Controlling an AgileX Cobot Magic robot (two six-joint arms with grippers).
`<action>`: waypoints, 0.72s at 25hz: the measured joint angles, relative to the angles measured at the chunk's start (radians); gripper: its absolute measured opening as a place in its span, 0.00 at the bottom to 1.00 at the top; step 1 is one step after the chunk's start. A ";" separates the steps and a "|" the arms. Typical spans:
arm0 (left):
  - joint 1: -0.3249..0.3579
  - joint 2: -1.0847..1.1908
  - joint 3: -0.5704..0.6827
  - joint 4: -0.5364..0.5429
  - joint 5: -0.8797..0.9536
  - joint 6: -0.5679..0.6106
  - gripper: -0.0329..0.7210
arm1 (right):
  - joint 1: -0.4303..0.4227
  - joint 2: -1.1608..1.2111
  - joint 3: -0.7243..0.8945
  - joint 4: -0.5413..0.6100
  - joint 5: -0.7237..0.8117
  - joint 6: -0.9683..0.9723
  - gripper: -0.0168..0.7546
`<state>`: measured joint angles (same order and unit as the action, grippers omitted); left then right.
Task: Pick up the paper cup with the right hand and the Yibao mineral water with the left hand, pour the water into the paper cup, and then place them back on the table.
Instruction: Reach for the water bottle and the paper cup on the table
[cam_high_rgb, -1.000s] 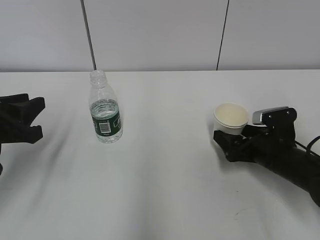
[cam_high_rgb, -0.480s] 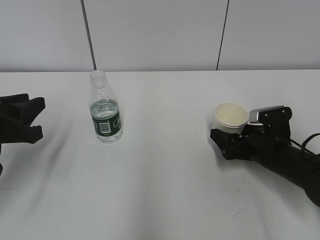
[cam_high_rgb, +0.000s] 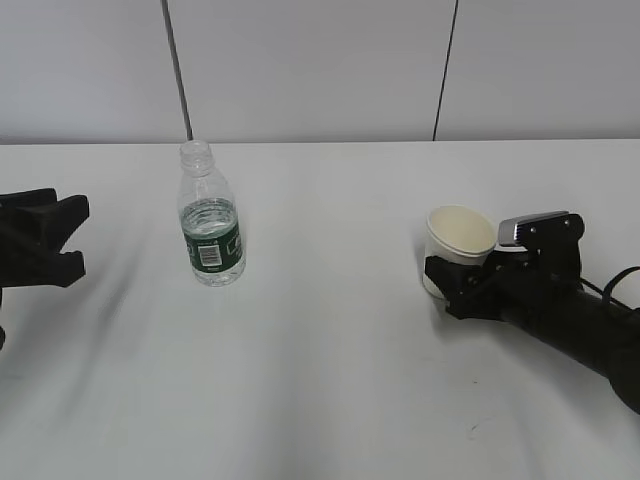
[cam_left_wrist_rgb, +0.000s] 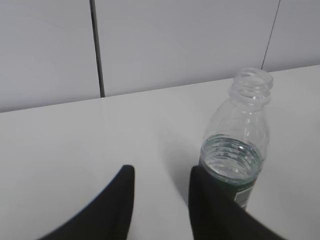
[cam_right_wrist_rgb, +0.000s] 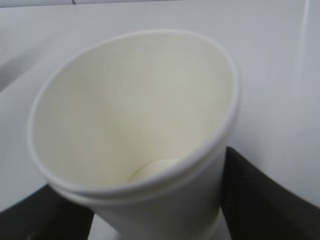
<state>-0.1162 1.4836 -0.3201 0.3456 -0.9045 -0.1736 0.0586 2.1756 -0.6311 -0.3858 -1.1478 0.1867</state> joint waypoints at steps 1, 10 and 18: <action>0.000 0.000 0.000 0.000 0.000 0.000 0.36 | 0.000 0.000 0.000 0.000 0.000 0.000 0.71; 0.000 0.000 0.000 0.057 0.012 -0.138 0.36 | 0.000 0.000 0.000 0.000 -0.002 0.002 0.69; 0.000 0.056 0.000 0.164 -0.028 -0.142 0.61 | 0.000 0.000 0.000 -0.001 -0.004 0.002 0.69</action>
<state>-0.1162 1.5393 -0.3201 0.5094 -0.9329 -0.3156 0.0586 2.1756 -0.6311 -0.3867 -1.1518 0.1884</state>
